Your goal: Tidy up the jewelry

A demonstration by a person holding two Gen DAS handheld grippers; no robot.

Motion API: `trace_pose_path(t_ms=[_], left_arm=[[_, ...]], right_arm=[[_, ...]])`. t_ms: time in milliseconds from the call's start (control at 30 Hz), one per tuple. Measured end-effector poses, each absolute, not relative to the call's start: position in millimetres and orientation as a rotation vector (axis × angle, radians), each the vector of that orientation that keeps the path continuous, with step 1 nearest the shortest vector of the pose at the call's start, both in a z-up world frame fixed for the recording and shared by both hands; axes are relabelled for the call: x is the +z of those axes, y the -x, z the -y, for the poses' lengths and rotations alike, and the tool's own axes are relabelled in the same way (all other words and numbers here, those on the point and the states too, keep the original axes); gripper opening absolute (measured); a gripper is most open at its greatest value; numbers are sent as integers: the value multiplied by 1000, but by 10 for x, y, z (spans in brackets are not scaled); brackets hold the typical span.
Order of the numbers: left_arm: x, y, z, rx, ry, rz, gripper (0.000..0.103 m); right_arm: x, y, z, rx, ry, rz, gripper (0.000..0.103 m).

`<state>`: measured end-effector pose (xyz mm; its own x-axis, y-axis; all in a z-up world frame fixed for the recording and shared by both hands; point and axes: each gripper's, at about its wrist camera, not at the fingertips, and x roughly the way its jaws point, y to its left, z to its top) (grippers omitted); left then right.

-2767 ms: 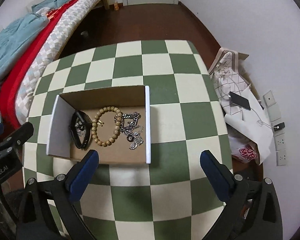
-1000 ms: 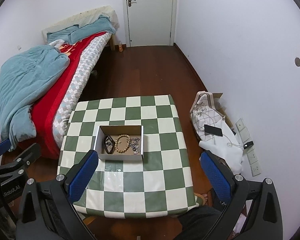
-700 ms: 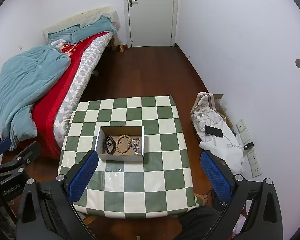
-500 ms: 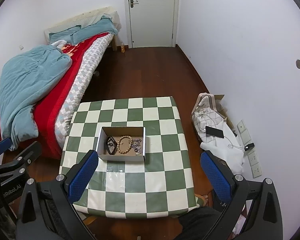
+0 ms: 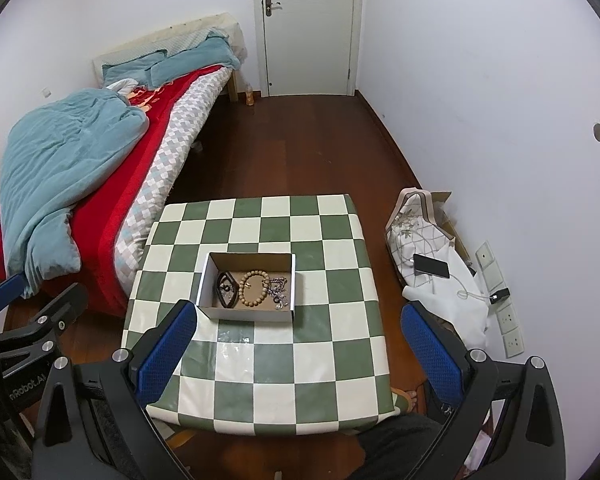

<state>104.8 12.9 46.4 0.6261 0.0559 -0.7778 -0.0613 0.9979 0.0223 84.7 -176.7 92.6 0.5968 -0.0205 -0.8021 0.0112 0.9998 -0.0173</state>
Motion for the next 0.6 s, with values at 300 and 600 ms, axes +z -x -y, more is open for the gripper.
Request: trace_pose_path(t_ms=[300,600], left_arm=[[541,-1012,-122,78,14,-877,103],[573,-1005,-119,85,12,-860,103]], right_arm=[[977,-826,1745,-12,9,-925,103],[984,-845,1763,-12,6,-924,103]])
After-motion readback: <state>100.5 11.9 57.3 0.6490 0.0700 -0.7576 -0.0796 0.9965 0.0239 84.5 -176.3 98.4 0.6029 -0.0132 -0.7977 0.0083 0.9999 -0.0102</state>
